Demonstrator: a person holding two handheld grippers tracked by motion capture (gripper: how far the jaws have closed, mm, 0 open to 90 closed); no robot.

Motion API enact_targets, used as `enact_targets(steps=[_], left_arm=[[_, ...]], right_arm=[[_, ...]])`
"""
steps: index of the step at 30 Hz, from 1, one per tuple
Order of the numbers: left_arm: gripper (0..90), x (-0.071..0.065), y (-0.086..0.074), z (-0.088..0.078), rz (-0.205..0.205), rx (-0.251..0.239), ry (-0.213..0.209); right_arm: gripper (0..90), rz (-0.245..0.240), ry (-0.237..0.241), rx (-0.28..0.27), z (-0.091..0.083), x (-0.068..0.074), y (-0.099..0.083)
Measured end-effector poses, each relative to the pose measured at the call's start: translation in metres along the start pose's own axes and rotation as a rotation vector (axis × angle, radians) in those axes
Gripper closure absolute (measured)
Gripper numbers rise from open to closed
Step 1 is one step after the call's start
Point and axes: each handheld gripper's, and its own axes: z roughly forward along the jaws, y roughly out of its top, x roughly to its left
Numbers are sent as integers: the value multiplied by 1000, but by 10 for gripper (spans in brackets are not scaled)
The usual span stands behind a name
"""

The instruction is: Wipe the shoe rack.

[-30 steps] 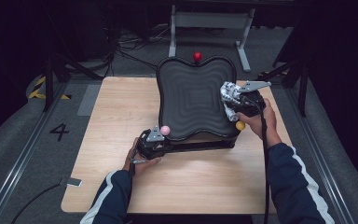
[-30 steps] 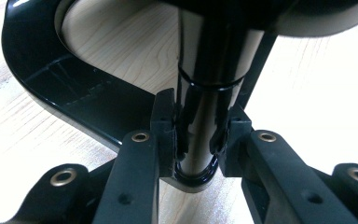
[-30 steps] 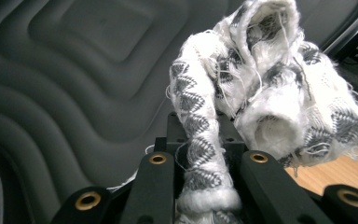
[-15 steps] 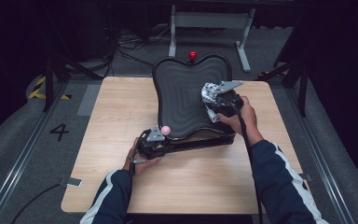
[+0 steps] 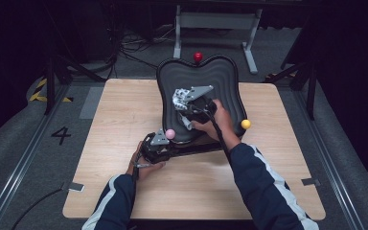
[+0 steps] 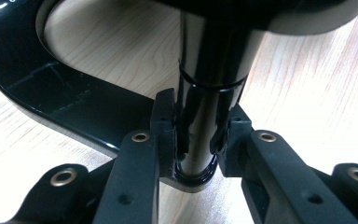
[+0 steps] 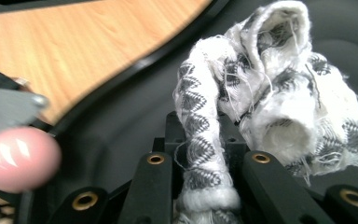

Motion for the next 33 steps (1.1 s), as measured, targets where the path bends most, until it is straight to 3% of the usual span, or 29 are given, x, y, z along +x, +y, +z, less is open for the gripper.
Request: enact_targets(steps=[5, 13, 18, 27, 33], left_arm=[[734, 0, 0, 0, 1, 1, 0], [734, -1, 0, 0, -4, -4, 4], [734, -1, 0, 0, -5, -5, 5], [734, -1, 0, 0, 1, -1, 7], [734, -1, 0, 0, 1, -2, 6]], right_arm=[[791, -2, 54, -18, 7, 13, 3], [795, 9, 96, -22, 3, 16, -8], [797, 4, 64, -9, -7, 13, -20], [801, 89, -29, 5, -38, -20, -58], [801, 98, -98, 33, -56, -36, -79]])
